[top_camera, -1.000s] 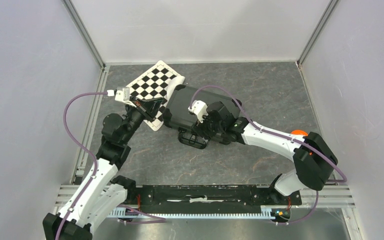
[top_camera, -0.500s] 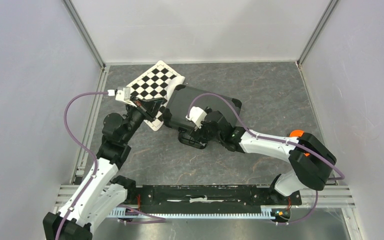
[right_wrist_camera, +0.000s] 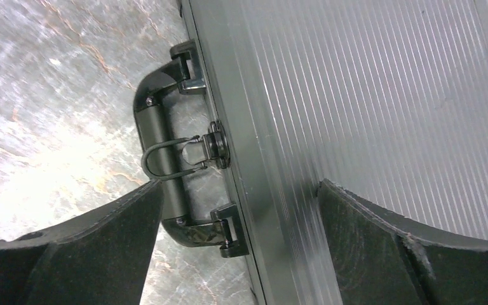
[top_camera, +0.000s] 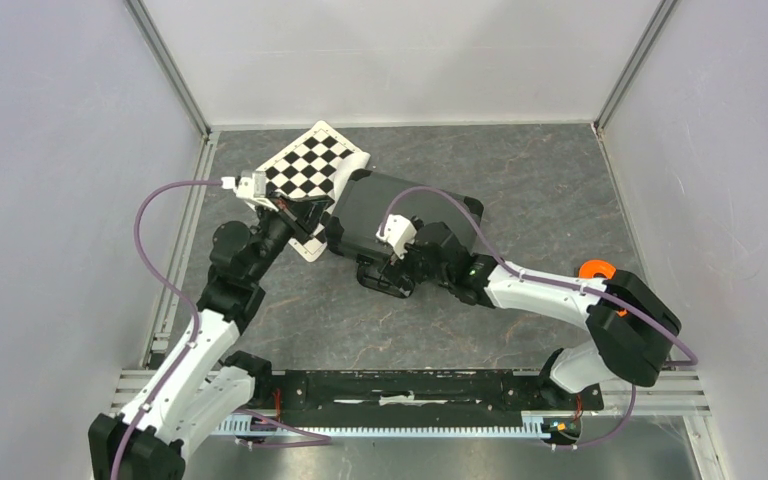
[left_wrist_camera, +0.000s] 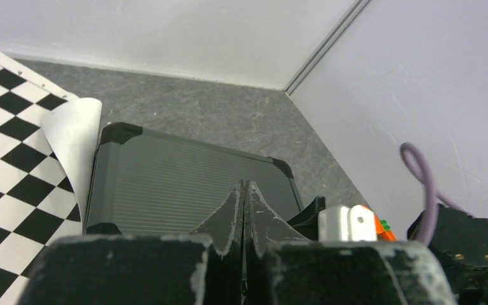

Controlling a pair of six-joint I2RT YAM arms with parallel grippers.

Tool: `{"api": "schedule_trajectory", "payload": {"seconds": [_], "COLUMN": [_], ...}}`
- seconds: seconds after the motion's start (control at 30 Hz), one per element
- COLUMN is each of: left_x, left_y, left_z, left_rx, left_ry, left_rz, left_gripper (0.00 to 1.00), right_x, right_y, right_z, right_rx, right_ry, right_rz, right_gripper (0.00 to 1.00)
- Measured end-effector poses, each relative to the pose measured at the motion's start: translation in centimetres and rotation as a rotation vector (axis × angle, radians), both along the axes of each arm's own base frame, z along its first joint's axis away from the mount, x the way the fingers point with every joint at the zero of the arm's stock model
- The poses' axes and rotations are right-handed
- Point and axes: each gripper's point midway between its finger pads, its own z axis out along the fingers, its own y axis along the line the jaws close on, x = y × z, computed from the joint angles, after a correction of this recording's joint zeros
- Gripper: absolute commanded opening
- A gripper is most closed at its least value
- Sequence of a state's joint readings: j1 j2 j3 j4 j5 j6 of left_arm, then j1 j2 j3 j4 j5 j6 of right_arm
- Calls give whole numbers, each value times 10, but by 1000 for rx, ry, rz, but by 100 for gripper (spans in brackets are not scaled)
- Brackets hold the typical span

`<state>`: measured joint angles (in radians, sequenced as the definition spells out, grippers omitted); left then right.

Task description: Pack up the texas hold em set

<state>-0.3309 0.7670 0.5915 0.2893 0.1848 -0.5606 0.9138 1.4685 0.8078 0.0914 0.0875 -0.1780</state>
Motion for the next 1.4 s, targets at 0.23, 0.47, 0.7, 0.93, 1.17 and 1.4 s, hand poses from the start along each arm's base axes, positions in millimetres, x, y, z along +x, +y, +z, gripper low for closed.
{"api": "schedule_trajectory", "payload": {"seconds": [0.23, 0.47, 0.7, 0.93, 1.17, 1.4], "left_x": [28, 37, 51, 68, 81, 81], "left_y": [-10, -13, -18, -25, -30, -30], "left_z": [-61, -87, -169, -188, -188, -188], "left_rx": [62, 86, 161, 166, 156, 155], "left_ry": [180, 251, 469, 489, 459, 459], "left_rz": [0, 0, 0, -8, -12, -12], "left_gripper": [2, 2, 2, 2, 2, 2], "right_x": [-1, -6, 13, 16, 10, -23], "right_y": [-7, -11, -21, -22, -24, -20], "right_z": [13, 13, 12, 12, 13, 13], "right_rx": [154, 172, 206, 252, 246, 180], "right_ry": [128, 186, 227, 272, 283, 305], "right_rz": [-40, -59, -148, -182, -173, -129], "right_gripper": [73, 54, 12, 11, 19, 32]}}
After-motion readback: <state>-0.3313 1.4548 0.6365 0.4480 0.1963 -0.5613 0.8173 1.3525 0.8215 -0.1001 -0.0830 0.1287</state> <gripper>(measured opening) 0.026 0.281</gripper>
